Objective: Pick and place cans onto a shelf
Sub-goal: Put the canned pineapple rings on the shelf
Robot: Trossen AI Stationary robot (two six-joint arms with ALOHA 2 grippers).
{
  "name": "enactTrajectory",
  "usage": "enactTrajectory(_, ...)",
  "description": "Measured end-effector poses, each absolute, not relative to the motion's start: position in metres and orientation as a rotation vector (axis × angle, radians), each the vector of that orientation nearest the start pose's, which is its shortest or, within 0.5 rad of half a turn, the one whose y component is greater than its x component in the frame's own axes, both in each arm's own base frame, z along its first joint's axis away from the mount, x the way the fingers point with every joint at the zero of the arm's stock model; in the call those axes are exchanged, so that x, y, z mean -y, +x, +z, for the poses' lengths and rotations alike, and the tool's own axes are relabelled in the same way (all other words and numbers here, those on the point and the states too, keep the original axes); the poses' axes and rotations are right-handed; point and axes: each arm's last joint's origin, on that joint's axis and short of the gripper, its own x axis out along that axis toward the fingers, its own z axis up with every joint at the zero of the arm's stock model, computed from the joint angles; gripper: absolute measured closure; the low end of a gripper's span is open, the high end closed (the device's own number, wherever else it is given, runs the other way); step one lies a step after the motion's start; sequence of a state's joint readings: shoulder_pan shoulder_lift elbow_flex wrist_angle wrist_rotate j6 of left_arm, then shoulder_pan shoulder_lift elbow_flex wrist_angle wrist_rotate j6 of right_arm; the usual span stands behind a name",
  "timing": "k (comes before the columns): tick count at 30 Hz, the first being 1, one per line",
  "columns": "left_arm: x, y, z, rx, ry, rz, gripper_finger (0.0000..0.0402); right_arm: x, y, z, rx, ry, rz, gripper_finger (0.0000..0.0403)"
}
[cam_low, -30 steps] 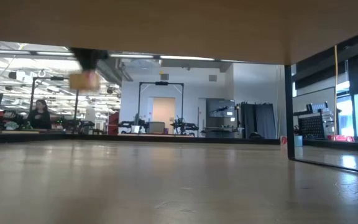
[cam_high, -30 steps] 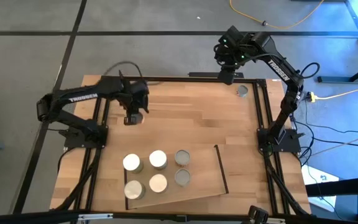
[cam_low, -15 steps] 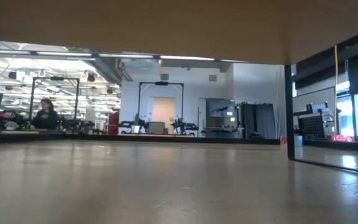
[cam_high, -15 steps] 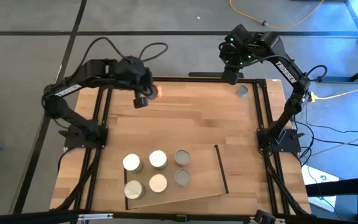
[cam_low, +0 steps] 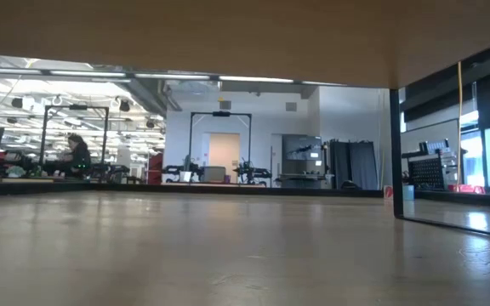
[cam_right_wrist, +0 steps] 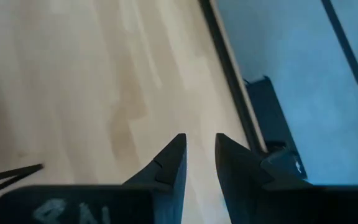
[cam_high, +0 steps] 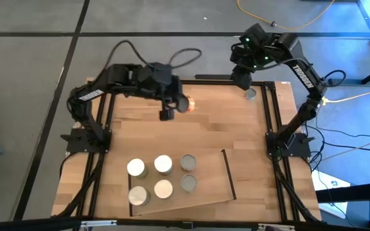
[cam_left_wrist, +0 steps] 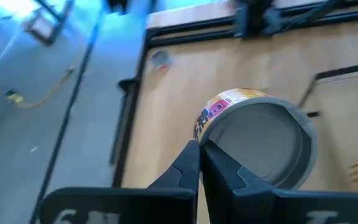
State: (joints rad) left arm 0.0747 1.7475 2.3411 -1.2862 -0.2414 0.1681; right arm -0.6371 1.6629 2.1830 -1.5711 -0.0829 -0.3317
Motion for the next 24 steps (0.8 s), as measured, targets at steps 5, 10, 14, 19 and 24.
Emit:
enactTrajectory(5, -0.012, 0.341, 0.473, -0.701, 0.201, 0.102, 0.0401, 0.154, 0.214, 0.464, -1.015, 0.073, -0.29, 0.0315)
enactTrajectory(10, 0.005, 0.369, 0.461, -0.647, 0.169, -0.051, 0.0401, 0.149, 0.207, 0.47, -0.992, 0.063, -0.295, 0.0315)
enactTrajectory(14, 0.017, 0.386, 0.448, -0.651, 0.167, -0.115, 0.0401, 0.146, 0.204, 0.473, -0.981, 0.06, -0.295, 0.0315)
enactTrajectory(19, 0.022, 0.404, 0.427, -0.706, 0.192, -0.151, 0.0401, 0.145, 0.204, 0.473, -0.97, 0.069, -0.276, 0.0315)
enactTrajectory(24, 0.026, 0.419, 0.408, -0.746, 0.218, -0.218, 0.0401, 0.145, 0.204, 0.473, -0.96, 0.078, -0.25, 0.0315)
